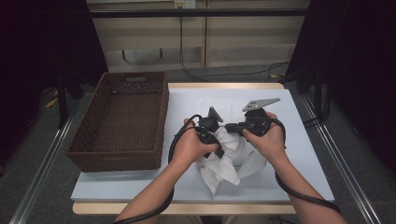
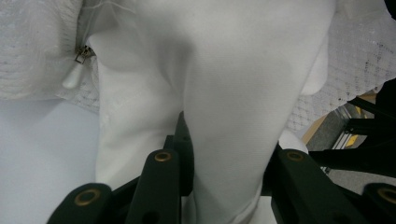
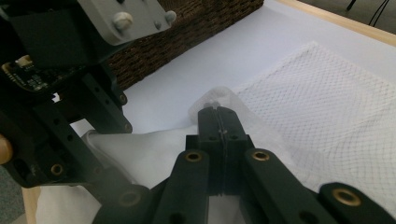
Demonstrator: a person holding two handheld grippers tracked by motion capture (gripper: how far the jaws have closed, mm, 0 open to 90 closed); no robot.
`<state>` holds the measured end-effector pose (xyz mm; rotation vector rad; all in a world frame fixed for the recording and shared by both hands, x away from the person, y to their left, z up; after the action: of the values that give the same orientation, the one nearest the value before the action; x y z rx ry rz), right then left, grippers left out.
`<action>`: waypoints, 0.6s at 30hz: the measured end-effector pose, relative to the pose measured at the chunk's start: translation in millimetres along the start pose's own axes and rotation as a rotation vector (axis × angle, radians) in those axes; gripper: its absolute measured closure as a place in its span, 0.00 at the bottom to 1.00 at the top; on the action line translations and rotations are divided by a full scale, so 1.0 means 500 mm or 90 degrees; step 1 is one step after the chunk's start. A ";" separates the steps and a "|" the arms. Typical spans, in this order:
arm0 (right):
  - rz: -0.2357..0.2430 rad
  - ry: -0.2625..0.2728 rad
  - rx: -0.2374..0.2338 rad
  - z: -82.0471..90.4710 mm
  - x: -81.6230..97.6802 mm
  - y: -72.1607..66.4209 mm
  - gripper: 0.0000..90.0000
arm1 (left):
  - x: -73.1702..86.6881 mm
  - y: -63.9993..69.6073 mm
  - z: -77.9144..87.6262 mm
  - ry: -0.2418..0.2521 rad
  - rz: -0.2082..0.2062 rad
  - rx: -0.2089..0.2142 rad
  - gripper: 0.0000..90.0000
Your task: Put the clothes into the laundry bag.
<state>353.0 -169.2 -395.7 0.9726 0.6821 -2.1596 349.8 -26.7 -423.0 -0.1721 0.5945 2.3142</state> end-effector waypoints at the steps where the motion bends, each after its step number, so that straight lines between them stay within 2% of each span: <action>1: 0.001 -0.001 0.000 0.001 0.000 0.000 1.00 | 0.001 -0.002 -0.001 -0.002 0.000 -0.002 0.79; 4: 0.003 0.001 -0.001 0.002 -0.001 -0.001 1.00 | 0.005 -0.006 -0.001 -0.001 0.005 -0.011 0.79; 9: 0.000 0.002 -0.001 0.003 0.001 0.001 1.00 | 0.014 -0.015 0.002 -0.003 0.020 -0.011 0.79; 14: -0.001 0.005 -0.004 0.003 0.002 0.000 1.00 | 0.020 -0.018 0.011 -0.007 0.021 -0.021 0.79; 18: 0.004 0.004 -0.001 0.003 0.003 -0.001 1.00 | 0.026 -0.029 0.015 -0.006 0.028 -0.014 0.79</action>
<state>351.5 -170.4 -395.9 0.9792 0.6834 -2.1511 350.5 -6.1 -425.4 -0.1597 0.5724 2.3633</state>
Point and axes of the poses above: each handheld gripper's, and its own axes: z roughly backward along the jaws, x roughly out of its underside, y roughly to its right, the point moved 4 cm from there along -z, roughly forward along the jaws, and after that the axes turned 3 degrees about -x, right-handed, at the moved point
